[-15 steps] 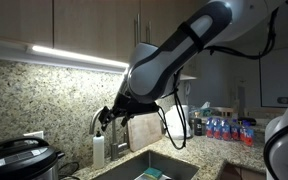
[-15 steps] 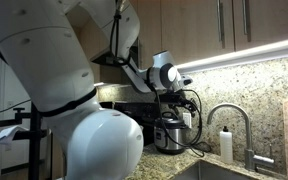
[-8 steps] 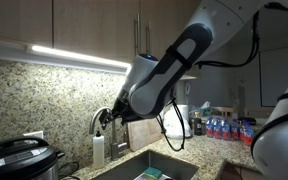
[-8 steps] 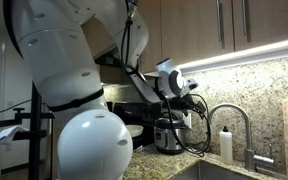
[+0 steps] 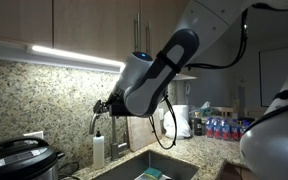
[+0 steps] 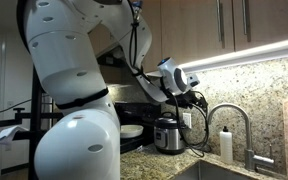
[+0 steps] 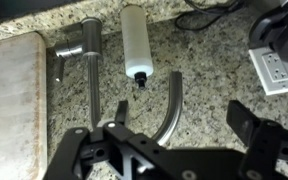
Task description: Turn the faucet to the right
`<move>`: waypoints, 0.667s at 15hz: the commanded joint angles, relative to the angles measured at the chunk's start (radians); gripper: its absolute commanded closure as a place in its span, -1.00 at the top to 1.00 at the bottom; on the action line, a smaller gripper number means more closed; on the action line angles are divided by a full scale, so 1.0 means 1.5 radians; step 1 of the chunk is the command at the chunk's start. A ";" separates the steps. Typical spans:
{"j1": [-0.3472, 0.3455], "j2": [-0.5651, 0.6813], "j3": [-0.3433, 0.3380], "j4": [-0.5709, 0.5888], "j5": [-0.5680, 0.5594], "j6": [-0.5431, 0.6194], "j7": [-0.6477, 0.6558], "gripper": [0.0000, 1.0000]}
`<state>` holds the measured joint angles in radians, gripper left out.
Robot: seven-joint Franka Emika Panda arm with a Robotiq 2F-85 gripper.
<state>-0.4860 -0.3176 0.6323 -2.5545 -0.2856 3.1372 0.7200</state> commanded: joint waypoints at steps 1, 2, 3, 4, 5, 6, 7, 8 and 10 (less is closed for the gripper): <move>-0.178 -0.024 0.152 0.048 -0.069 0.015 0.167 1.00; -0.226 -0.024 0.198 0.065 -0.080 0.009 0.199 1.00; -0.273 -0.026 0.243 0.081 -0.091 -0.001 0.226 1.00; -0.319 -0.022 0.292 0.096 -0.098 -0.011 0.248 1.00; -0.366 -0.021 0.340 0.107 -0.107 -0.022 0.268 1.00; -0.413 -0.019 0.388 0.117 -0.116 -0.032 0.287 1.00; -0.457 -0.017 0.437 0.127 -0.117 -0.050 0.301 1.00; -0.502 -0.024 0.486 0.134 -0.119 -0.059 0.321 1.00; -0.593 -0.036 0.585 0.150 -0.107 -0.069 0.348 1.00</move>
<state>-1.1853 -0.3243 1.3141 -2.3593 -0.4282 3.0574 1.1434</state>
